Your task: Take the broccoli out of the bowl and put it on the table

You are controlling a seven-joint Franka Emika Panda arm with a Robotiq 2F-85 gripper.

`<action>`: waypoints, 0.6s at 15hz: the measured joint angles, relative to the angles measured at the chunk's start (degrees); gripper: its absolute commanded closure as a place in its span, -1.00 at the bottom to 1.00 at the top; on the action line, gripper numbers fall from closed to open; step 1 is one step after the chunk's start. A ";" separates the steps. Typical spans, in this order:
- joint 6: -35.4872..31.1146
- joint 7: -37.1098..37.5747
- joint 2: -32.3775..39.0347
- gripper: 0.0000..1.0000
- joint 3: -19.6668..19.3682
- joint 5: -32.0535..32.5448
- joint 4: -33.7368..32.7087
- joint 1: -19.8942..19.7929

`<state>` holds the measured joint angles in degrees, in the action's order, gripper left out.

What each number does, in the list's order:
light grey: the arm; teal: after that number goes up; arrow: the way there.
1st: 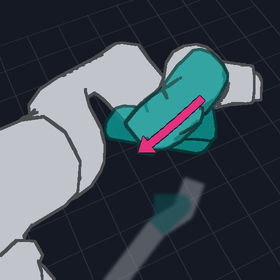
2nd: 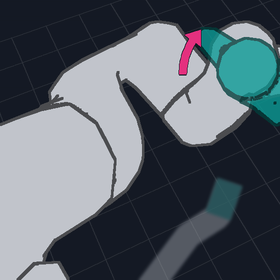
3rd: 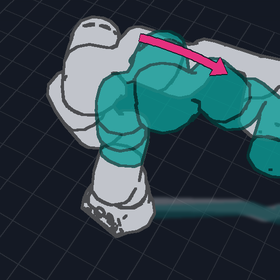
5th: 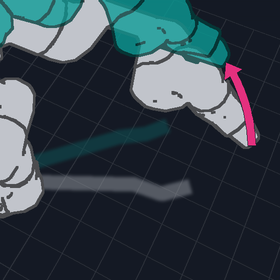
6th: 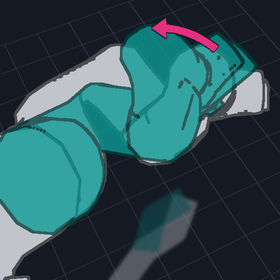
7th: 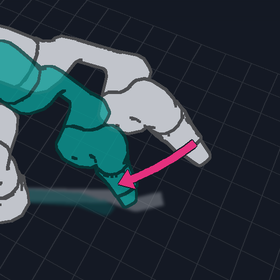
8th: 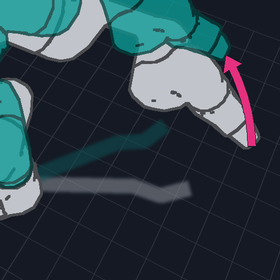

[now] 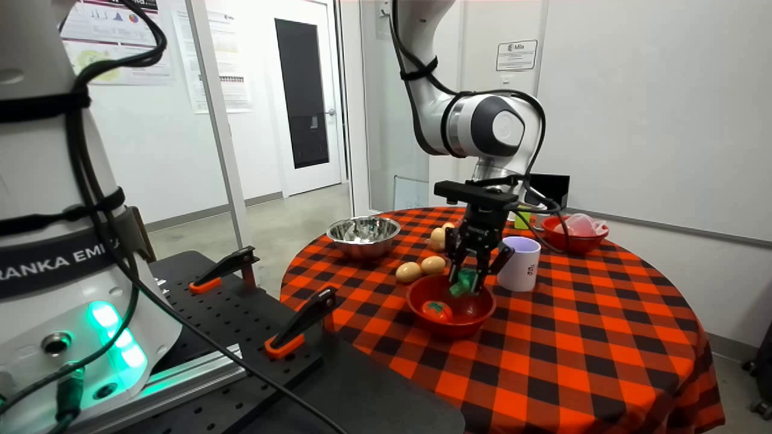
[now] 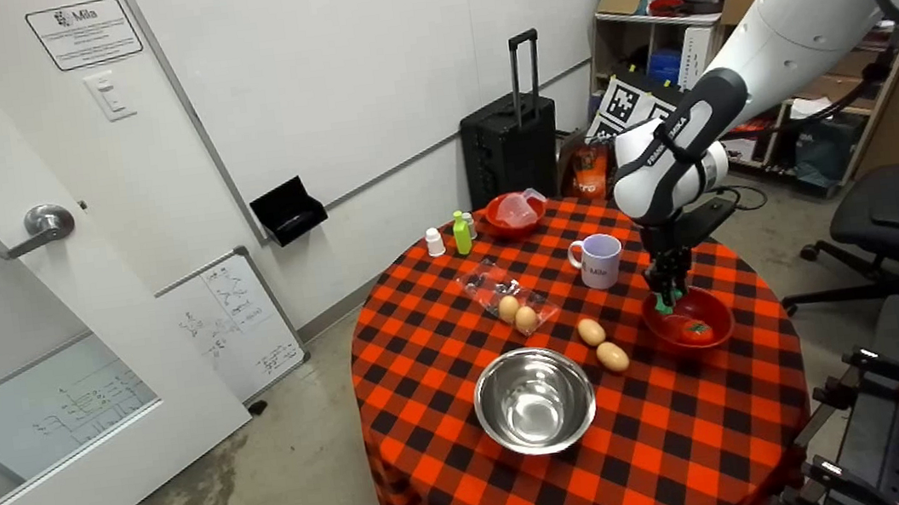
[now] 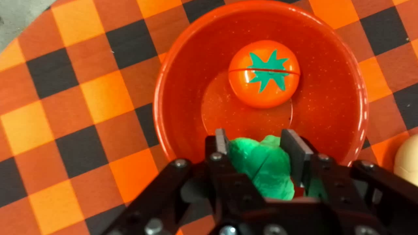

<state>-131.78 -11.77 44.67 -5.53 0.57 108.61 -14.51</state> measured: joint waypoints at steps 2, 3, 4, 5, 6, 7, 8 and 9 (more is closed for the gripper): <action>-1.29 0.04 -2.76 0.15 -0.19 0.00 1.95 0.00; -2.02 0.04 -4.17 0.15 -0.20 0.02 3.03 0.05; -2.87 0.04 -5.69 0.14 -0.19 0.05 4.25 0.17; -3.84 0.03 -7.34 0.12 -0.18 0.13 5.58 0.39; -4.72 0.04 -9.05 0.14 -0.14 0.25 6.92 0.75; -5.36 0.04 -10.69 0.14 -0.09 0.41 8.09 1.22; -5.71 0.04 -12.18 0.14 -0.01 0.59 9.02 1.75; -5.77 0.04 -13.44 0.15 0.14 0.69 9.62 2.30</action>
<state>-137.55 -11.74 31.23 -5.40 1.26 118.23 -12.21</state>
